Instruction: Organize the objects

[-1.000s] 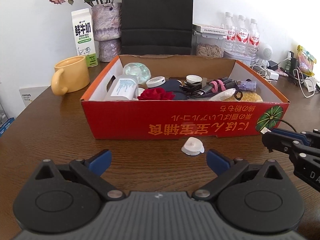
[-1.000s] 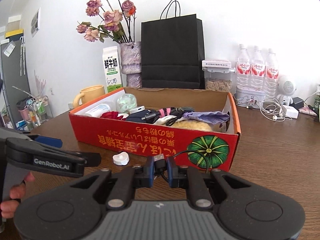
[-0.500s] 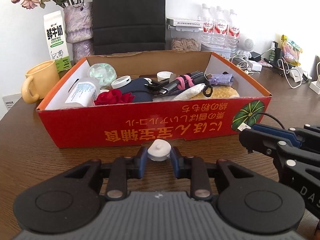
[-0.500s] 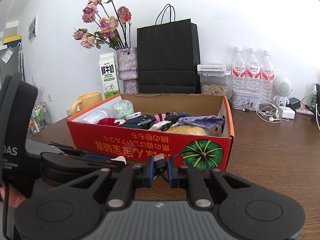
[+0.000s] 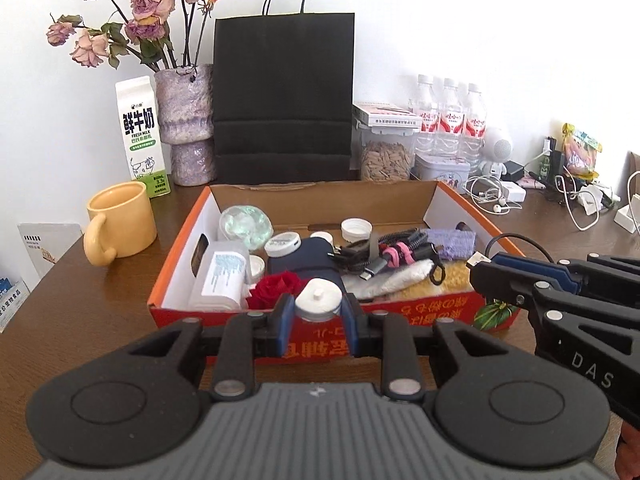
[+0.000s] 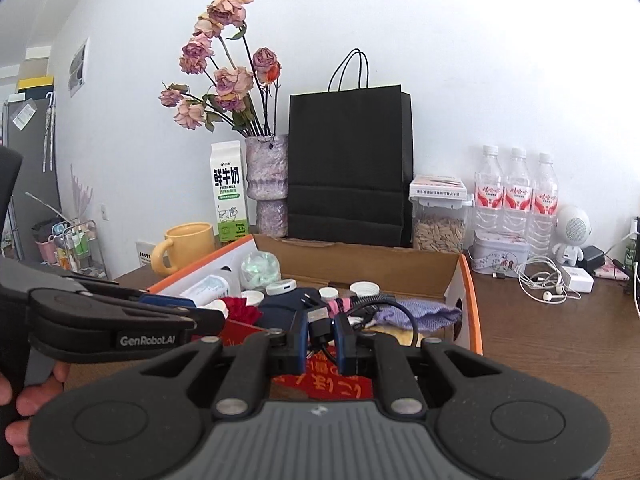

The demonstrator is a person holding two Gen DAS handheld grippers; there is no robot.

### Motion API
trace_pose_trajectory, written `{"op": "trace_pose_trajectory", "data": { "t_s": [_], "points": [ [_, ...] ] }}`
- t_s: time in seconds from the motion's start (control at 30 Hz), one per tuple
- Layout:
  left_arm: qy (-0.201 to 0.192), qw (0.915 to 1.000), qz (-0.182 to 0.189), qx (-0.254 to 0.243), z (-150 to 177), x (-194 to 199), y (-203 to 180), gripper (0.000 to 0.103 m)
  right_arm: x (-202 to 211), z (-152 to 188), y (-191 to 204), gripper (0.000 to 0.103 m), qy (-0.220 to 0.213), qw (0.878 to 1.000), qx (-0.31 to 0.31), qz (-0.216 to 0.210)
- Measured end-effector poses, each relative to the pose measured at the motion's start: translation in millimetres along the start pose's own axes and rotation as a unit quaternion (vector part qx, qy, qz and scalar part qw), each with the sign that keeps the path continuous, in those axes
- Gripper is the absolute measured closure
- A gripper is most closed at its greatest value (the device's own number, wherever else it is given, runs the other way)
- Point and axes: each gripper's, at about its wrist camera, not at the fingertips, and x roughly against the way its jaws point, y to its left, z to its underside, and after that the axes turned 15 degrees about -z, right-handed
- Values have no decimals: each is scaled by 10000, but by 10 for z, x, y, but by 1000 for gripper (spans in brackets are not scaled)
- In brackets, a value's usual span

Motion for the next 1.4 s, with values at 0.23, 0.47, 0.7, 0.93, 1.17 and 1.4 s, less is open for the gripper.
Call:
{"op": "trace_pose_trajectory", "data": {
  "t_s": [0.23, 0.47, 0.7, 0.93, 1.17, 1.4],
  "points": [
    [-163, 9997, -84, 169, -229, -236, 120, 77, -308, -267, -32, 90, -91, 9999, 119, -34],
    [-300, 9988, -140, 371, -421, -565, 166, 77, -676, -435, -207, 90, -138, 9999, 28, -76],
    [-264, 9988, -99, 399, -551, -844, 171, 77, -923, -496, -367, 90, -97, 9999, -19, -139],
    [-205, 9993, -60, 306, -577, -1004, 168, 76, -1057, -453, -531, 90, 55, 9998, -171, -76],
    [-292, 9987, -173, 383, -589, -974, 226, 18, -1094, -402, -571, 71, 270, 9994, -200, 127],
    [-317, 9980, -243, 485, -591, -889, 301, 0, -1026, -402, -595, 0, 266, 9981, -250, 504]
  ]
}}
